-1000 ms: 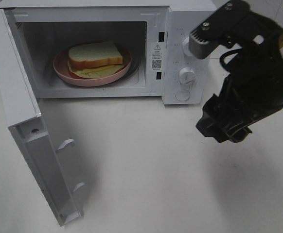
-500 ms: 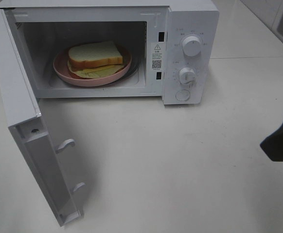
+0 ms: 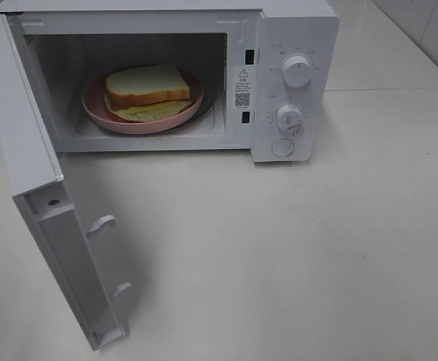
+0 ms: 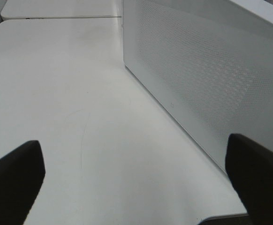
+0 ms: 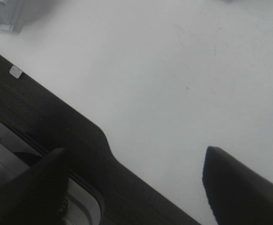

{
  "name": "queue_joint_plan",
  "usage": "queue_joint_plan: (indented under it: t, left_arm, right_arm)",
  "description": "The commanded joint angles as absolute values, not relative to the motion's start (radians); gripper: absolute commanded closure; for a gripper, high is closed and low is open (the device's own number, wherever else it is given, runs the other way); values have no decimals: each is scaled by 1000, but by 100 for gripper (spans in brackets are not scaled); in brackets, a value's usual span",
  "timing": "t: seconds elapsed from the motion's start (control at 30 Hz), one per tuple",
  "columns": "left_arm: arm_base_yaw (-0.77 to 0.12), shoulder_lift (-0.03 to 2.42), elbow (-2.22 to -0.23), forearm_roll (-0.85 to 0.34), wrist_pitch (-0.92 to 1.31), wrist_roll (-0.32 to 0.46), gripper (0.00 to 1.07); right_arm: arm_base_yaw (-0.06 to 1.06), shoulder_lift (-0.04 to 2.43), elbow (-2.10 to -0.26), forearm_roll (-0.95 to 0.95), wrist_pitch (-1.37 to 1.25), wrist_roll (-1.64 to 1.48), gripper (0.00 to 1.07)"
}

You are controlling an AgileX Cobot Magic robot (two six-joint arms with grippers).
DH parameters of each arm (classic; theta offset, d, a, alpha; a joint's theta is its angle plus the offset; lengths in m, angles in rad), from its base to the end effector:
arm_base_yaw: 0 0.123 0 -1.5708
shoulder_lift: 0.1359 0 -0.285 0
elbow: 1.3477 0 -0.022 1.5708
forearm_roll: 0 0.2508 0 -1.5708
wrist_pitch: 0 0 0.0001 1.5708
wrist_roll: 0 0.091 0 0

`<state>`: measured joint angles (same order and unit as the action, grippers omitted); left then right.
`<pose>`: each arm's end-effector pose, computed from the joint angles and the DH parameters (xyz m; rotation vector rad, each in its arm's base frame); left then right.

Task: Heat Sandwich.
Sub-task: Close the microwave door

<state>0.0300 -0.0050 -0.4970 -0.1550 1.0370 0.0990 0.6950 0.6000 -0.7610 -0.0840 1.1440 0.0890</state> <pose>-0.0044 -0.0122 0.2791 0.0745 2.0092 -0.1025 0.0683 0.0479 0.3264 -0.7481 2.3601 0.2304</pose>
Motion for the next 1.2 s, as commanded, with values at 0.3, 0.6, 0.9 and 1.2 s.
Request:
queue_joint_plan:
  t: [0.3,0.6,0.9,1.2]
  left_arm:
    - [25,-31,-492,-154,1028,96,4]
    - [25,-31,-492,-154,1028,96,4]
    - [25,-31,-492,-154,1028,96,4]
    - [25,-27,-492,-154,1028,96,4]
  right_arm:
    - [439,380,-576,-111,1041,124,31]
    - [209,139,-506,-98,1036,65,31]
    - [119,14,-506,-69,1036,42,31]
    - [80,-31,-506,-67,1036,44,31]
